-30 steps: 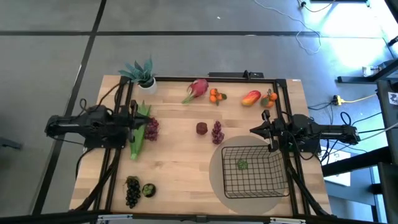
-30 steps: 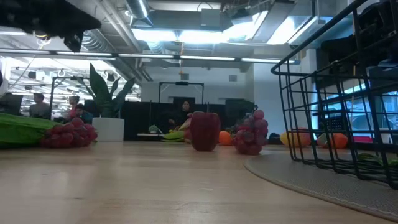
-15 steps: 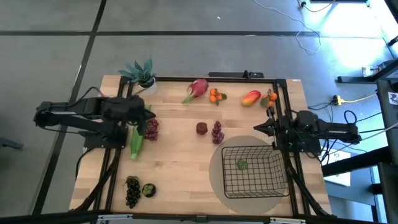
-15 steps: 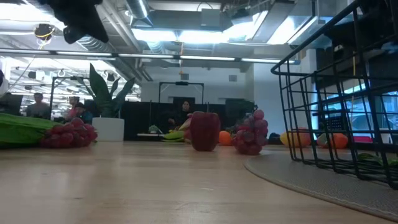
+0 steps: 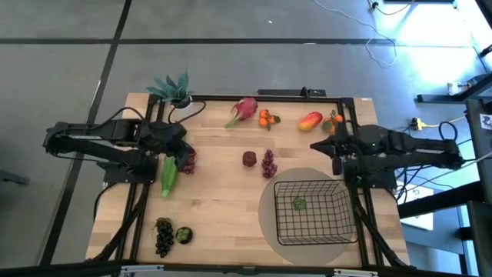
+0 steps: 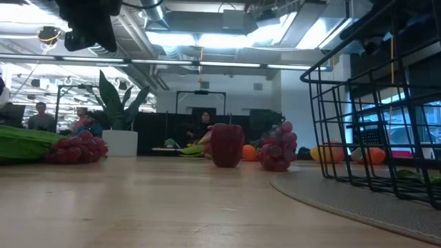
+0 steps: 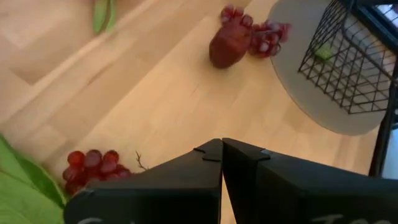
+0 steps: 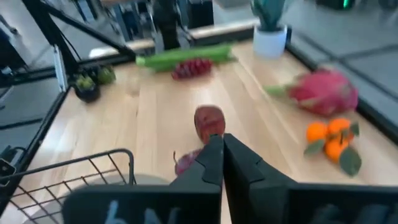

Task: Build produce basket
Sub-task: Put the red dragon fruit into the black wire basket

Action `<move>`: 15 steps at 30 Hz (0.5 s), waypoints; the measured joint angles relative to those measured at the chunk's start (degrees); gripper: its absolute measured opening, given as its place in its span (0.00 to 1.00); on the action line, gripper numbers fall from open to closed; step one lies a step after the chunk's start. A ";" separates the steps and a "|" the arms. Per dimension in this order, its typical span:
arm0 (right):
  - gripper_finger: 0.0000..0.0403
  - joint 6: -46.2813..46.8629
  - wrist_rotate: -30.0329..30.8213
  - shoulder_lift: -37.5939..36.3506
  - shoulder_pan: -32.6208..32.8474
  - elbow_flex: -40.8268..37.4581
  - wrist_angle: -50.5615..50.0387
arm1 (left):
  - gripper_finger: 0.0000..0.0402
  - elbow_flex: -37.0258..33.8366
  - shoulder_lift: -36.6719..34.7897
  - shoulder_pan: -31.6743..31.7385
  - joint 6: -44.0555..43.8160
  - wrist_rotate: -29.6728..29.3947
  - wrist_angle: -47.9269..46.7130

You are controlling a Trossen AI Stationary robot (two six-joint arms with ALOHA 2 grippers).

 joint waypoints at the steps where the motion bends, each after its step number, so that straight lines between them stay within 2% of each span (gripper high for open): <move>1: 0.00 0.23 -0.02 1.46 0.00 1.04 -0.82 | 0.00 0.00 -0.02 -0.06 0.00 -0.02 0.78; 8: 0.00 0.05 0.00 9.01 0.00 5.87 -3.65 | 0.00 0.00 -0.02 -0.05 -2.03 -0.08 1.54; 15: 0.00 0.05 -0.92 11.33 0.00 6.42 -3.90 | 0.02 0.00 0.72 0.56 -7.22 -0.26 1.28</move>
